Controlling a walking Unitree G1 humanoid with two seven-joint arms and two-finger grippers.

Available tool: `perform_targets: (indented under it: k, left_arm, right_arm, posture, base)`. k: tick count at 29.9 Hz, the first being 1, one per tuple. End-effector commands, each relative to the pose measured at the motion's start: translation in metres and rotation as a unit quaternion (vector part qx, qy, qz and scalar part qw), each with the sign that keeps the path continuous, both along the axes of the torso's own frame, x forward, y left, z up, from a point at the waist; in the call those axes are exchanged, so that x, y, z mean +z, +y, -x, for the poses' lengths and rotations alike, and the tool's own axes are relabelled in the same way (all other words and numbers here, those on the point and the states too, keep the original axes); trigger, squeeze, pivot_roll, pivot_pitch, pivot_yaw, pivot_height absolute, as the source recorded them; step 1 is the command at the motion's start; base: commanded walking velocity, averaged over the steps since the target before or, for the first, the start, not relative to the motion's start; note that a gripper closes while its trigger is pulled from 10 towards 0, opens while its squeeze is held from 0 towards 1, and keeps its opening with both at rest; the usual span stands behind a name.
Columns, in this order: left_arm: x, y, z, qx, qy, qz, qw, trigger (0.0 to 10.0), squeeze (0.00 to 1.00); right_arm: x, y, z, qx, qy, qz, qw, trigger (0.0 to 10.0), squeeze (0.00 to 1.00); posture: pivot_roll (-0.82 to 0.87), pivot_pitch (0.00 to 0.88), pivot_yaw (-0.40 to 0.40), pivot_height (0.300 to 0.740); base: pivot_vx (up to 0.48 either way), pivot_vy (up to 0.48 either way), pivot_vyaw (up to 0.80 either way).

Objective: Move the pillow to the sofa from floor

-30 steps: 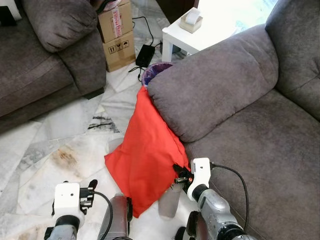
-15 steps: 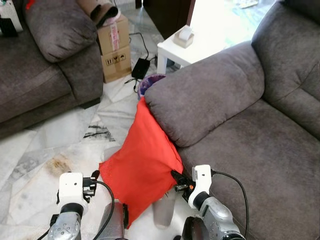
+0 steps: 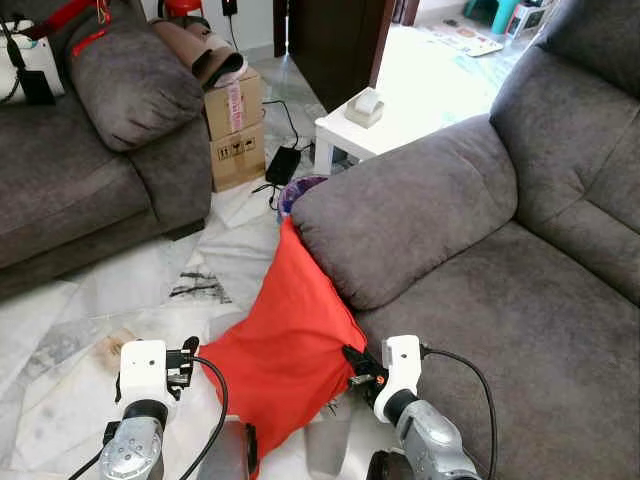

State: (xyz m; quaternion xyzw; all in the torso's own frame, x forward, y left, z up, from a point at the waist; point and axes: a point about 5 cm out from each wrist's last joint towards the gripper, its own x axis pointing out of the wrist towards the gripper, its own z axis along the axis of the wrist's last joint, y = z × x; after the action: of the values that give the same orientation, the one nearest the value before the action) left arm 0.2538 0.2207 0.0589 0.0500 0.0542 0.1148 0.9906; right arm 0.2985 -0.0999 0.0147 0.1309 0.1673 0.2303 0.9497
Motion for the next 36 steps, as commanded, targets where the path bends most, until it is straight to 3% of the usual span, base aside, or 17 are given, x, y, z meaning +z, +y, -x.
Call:
perform_targets:
  k: [1,7,19,25,36]
  left_arm:
    - [-0.005,0.005,0.002,0.006,0.007,0.007,1.000,10.0,0.00]
    - [-0.004,0.006,0.001,0.006,0.002,0.005,1.000,10.0,0.00]
    - [-0.006,0.006,0.003,0.004,0.005,0.005,1.000,10.0,0.00]
    - [-0.007,0.006,0.003,-0.006,0.006,0.006,1.000,10.0,0.00]
    - [-0.004,0.002,0.000,-0.039,0.006,0.014,0.999,10.0,0.00]
  right_arm:
    - [0.007,-0.002,-0.003,-0.007,-0.025,-0.006,1.000,10.0,0.00]
    - [0.010,-0.005,-0.007,-0.017,-0.034,-0.007,0.999,10.0,0.00]
    - [0.019,-0.004,-0.011,-0.007,-0.054,-0.024,0.998,10.0,0.00]
    - [0.023,0.005,-0.009,0.064,-0.063,-0.040,0.995,10.0,0.00]
    - [0.033,-0.004,-0.012,0.140,-0.079,-0.043,0.986,10.0,0.00]
  posture:
    - [0.23,0.125,-0.062,0.632]
    - [0.23,0.124,-0.061,0.632]
    - [0.23,0.124,-0.059,0.712]
    - [0.23,0.127,-0.057,0.740]
    - [0.22,0.122,-0.053,0.740]
  base:
    - [0.000,0.000,0.00]
    - [0.000,0.000,0.00]
    - [0.000,0.000,0.00]
    - [0.000,0.000,0.00]
    - [0.000,0.000,0.00]
